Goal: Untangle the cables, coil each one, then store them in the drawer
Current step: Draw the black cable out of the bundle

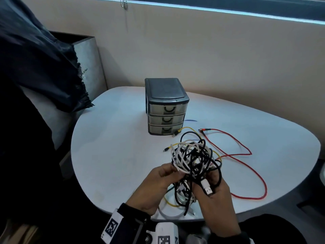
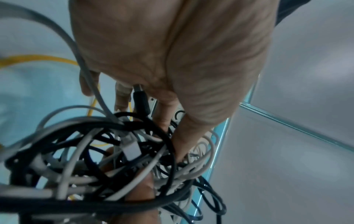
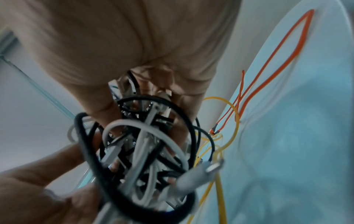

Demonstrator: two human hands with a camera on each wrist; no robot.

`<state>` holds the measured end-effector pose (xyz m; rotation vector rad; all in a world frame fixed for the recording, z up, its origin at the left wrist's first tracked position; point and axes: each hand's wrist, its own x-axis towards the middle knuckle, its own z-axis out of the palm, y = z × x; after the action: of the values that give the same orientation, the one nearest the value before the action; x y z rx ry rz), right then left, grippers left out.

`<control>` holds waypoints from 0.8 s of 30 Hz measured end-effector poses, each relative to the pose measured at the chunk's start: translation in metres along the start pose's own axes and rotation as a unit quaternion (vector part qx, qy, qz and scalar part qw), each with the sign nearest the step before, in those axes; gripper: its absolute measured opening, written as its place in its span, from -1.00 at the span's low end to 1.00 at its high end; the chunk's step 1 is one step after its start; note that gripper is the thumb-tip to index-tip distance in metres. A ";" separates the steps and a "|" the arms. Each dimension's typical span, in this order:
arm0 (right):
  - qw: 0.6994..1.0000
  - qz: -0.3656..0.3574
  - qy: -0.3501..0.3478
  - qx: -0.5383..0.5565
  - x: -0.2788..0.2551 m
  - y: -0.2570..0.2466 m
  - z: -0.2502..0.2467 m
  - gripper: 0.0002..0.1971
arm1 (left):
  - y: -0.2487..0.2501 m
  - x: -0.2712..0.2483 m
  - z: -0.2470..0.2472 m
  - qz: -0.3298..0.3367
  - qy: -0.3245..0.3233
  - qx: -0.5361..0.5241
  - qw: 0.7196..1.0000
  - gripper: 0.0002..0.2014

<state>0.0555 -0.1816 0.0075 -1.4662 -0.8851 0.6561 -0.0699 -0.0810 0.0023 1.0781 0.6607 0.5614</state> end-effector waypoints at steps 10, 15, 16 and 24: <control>0.998 0.047 -0.030 -0.013 0.002 0.009 -0.005 -0.63 | -0.003 0.004 -0.002 0.036 -0.012 0.022 0.999 -0.61; 0.997 0.021 -0.006 -0.077 0.001 -0.007 -0.013 -0.58 | -0.002 0.003 0.001 0.057 0.024 -0.007 0.998 -0.65; 0.997 0.001 -0.001 -0.078 0.000 -0.014 -0.017 -0.56 | 0.000 0.003 0.001 0.061 0.040 -0.004 0.997 -0.66; 0.971 -0.166 0.036 -0.166 0.007 -0.069 -0.024 -0.60 | 0.003 0.004 0.003 0.090 0.115 0.034 0.989 -0.67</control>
<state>0.0690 -0.1910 0.0792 -1.5745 -1.1919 0.2099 -0.0654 -0.0793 0.0053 1.1541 0.7927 0.8344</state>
